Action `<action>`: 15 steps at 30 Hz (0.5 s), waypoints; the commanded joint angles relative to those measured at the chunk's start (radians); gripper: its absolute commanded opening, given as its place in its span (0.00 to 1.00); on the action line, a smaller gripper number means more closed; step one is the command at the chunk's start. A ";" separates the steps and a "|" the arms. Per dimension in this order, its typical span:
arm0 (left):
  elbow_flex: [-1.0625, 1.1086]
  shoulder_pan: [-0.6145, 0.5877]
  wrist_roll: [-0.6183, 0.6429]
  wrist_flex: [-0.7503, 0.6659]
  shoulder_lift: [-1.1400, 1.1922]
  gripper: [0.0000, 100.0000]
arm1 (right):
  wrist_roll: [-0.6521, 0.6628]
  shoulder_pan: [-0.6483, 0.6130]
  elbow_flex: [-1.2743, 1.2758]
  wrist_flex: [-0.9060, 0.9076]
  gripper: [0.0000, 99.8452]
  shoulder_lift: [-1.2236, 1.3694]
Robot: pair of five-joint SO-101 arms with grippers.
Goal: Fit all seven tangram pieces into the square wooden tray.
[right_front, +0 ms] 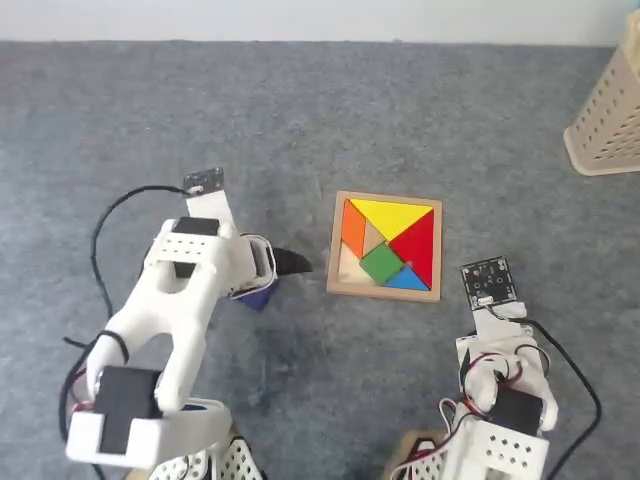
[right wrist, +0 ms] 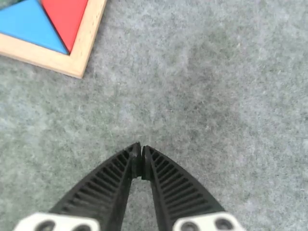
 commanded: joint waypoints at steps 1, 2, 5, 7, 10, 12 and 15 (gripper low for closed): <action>0.027 0.000 0.006 -0.091 -0.043 0.48 | 0.008 0.013 0.018 0.010 0.01 -0.015; 0.036 0.000 0.005 -0.104 -0.043 0.48 | 0.008 0.013 0.018 0.010 0.01 -0.015; 0.054 0.000 -0.063 -0.129 -0.043 0.48 | 0.008 0.013 0.018 0.010 0.01 -0.015; 0.059 0.000 -0.149 -0.130 -0.043 0.48 | 0.008 0.013 0.018 0.010 0.01 -0.015; 0.058 0.000 -0.292 -0.130 -0.043 0.48 | 0.008 0.013 0.018 0.010 0.01 -0.015; 0.058 0.000 -0.376 -0.158 -0.043 0.48 | 0.008 0.013 0.018 0.010 0.01 -0.015; 0.053 0.000 -0.482 -0.215 -0.043 0.48 | 0.008 0.013 0.018 0.010 0.01 -0.015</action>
